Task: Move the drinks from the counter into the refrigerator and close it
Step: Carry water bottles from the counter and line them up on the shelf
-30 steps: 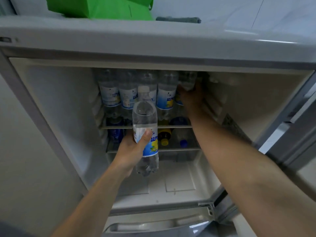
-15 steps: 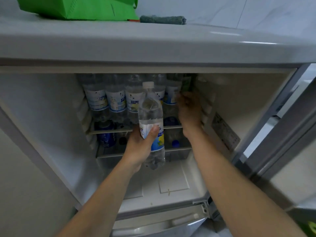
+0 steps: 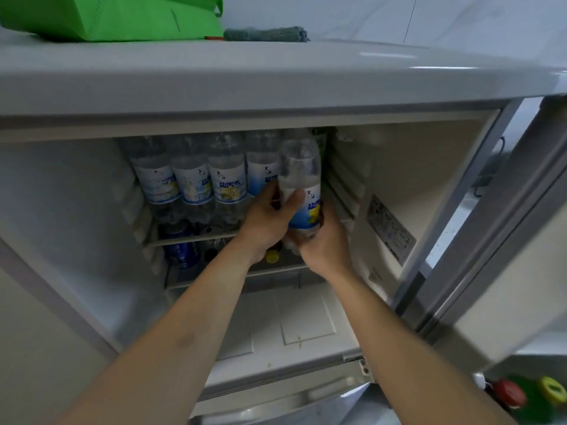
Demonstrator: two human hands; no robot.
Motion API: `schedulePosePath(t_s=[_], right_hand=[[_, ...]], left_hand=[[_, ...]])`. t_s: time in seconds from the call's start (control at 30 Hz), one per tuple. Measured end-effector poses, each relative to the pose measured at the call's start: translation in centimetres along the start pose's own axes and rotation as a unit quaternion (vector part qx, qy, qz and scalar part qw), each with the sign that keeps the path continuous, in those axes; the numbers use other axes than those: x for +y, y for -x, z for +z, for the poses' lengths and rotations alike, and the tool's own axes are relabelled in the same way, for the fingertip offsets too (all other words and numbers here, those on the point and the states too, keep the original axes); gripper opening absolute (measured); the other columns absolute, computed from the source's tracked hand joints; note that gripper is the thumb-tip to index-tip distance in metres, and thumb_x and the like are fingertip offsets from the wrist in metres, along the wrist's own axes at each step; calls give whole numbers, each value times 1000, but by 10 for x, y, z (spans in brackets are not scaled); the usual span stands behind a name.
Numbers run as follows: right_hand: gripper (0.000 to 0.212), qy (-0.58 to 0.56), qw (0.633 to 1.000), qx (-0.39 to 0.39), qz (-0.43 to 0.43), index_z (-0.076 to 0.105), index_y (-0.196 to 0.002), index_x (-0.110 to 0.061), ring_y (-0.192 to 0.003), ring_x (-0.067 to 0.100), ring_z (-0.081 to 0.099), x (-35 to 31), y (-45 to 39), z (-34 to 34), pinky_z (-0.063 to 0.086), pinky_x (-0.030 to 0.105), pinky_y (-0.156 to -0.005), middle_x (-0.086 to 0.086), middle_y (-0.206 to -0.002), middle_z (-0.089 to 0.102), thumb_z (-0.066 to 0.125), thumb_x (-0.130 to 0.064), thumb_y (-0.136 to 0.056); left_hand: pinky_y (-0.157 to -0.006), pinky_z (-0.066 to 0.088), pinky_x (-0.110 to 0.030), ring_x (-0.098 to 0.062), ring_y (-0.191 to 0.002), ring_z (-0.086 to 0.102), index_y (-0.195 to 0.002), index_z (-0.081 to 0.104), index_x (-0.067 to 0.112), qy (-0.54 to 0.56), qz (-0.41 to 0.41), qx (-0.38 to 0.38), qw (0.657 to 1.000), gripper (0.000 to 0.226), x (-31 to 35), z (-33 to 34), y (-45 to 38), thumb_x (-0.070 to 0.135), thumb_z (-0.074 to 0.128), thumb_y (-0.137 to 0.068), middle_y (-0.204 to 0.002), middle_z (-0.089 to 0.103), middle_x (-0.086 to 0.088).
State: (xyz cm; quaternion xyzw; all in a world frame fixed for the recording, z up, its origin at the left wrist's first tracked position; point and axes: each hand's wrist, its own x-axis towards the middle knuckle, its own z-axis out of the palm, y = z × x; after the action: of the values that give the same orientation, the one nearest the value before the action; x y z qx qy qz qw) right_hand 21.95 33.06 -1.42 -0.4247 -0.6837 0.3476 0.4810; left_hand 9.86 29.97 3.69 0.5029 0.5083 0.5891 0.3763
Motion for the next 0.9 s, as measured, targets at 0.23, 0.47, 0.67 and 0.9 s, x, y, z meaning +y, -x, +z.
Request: schedulePosePath(t_s=[0.23, 0.47, 0.67, 0.9], right_hand=[[56, -29, 996, 76, 27, 48, -111, -41, -86, -14, 61, 4, -44, 10, 46, 1, -66, -19, -104, 64, 86, -26, -73], [81, 17, 997, 60, 46, 43, -136, -25, -112, 15, 63, 7, -64, 41, 49, 25, -82, -1, -130, 60, 87, -39, -70], [85, 1, 995, 93, 33, 44, -140, -28, -111, 12, 63, 14, -70, 48, 52, 27, -85, -12, -127, 60, 88, -42, -68], [81, -19, 995, 79, 49, 44, -139, -24, -107, 4, 60, 12, -80, 53, 45, 7, -74, -5, -130, 63, 88, -35, -71]], left_hand=[[-83, 51, -37, -22, -94, 58, -101, 54, 9, -255, 48, 251, 933, 21, -32, -33, 5, 20, 68, -88, -101, 59, -8], [-83, 37, -28, -32, -113, 50, -118, 51, -2, -334, 67, 367, 866, 53, -38, -45, -15, 22, 78, -79, -122, 54, -20], [-79, 47, -40, -39, -107, 56, -118, 49, -1, -336, 77, 355, 869, 54, -50, -53, -26, 14, 78, -76, -123, 54, -21], [-81, 52, -45, -40, -110, 58, -120, 51, -3, -366, 80, 354, 857, 54, -54, -56, -35, 18, 77, -79, -122, 57, -23]])
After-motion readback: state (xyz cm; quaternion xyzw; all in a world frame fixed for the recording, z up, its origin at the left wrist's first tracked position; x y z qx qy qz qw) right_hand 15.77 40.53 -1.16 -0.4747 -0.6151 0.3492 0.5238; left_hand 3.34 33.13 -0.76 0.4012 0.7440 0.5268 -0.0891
